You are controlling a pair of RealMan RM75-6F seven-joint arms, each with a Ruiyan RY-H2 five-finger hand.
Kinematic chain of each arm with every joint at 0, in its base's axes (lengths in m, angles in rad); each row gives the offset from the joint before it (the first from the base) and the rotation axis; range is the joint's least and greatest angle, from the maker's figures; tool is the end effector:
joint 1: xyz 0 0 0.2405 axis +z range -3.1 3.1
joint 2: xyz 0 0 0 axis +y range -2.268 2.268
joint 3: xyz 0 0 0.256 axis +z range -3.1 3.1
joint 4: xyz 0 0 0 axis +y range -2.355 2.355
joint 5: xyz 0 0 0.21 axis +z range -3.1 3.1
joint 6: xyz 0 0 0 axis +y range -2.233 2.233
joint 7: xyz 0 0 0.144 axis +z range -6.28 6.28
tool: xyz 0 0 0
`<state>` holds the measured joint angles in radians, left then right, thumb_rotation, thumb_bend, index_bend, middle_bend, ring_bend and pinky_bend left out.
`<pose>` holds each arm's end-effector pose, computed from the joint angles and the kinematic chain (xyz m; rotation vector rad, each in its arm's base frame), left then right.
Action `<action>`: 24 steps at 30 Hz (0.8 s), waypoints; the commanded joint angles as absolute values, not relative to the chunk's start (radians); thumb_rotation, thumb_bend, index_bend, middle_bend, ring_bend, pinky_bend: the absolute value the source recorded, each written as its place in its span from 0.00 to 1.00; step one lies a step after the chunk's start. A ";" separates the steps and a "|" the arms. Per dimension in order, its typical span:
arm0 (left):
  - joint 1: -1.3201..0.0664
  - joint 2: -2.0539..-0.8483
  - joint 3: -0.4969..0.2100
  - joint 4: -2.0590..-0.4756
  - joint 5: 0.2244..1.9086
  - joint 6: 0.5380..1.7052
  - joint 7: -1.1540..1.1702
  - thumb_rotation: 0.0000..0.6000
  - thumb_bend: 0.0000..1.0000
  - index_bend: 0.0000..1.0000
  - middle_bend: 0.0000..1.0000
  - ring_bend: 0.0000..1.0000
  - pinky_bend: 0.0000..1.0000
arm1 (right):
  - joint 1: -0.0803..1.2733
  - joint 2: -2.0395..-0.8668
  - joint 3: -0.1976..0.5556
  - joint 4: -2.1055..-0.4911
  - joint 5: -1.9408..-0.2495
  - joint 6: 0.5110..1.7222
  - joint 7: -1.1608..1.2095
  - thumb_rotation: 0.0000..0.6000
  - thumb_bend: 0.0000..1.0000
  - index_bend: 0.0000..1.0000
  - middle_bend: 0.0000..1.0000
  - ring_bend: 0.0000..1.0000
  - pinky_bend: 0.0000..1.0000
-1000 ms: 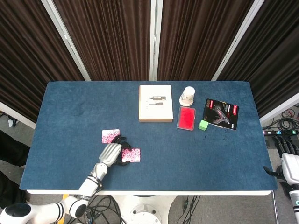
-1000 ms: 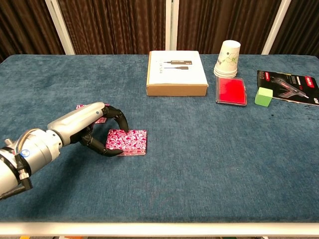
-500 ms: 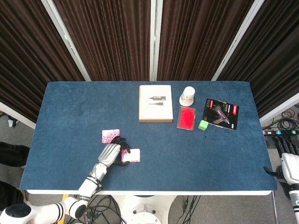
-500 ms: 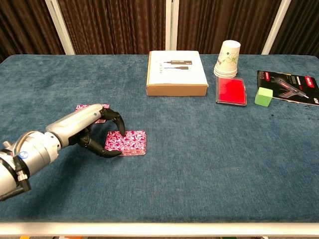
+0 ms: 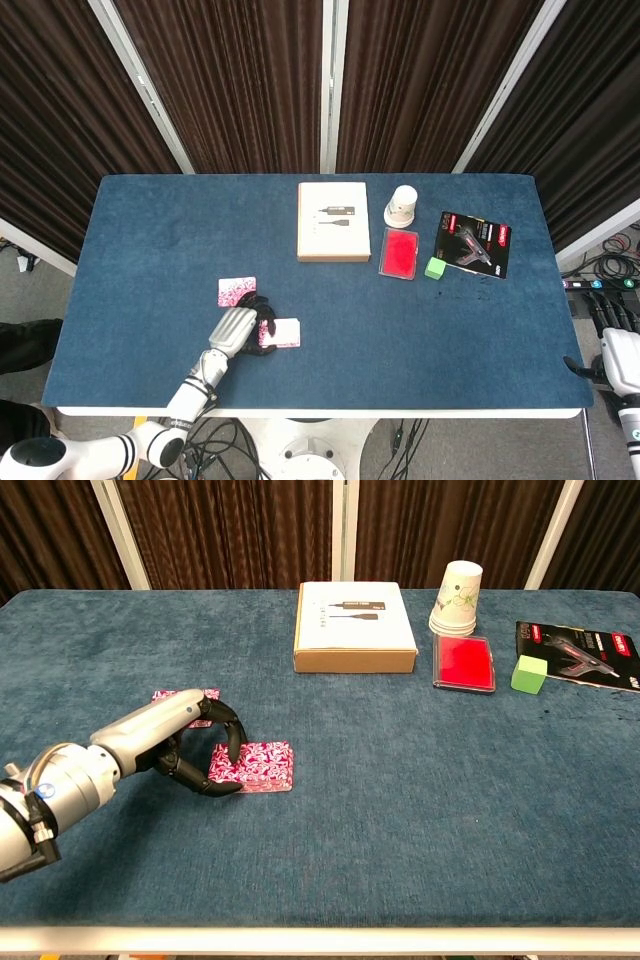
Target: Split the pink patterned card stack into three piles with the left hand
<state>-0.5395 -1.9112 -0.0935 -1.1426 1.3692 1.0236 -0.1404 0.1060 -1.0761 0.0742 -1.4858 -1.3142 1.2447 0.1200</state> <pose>-0.1795 0.2744 -0.1150 -1.7286 -1.4118 -1.1511 -0.3715 -0.1907 0.1759 1.2962 -1.0879 0.6851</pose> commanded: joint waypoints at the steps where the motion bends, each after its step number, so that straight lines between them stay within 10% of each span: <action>1: -0.539 -1.912 -0.094 -1.141 1.370 1.024 -0.143 1.00 0.26 0.61 0.44 0.15 0.07 | 0.106 -1.077 0.074 -1.485 -1.313 1.244 0.120 1.00 0.09 0.00 0.00 0.00 0.00; 24: -0.530 -1.925 -0.098 -1.122 1.391 1.054 -0.219 1.00 0.26 0.62 0.46 0.15 0.07 | 0.108 -1.077 0.074 -1.488 -1.302 1.234 0.106 1.00 0.09 0.00 0.00 0.00 0.00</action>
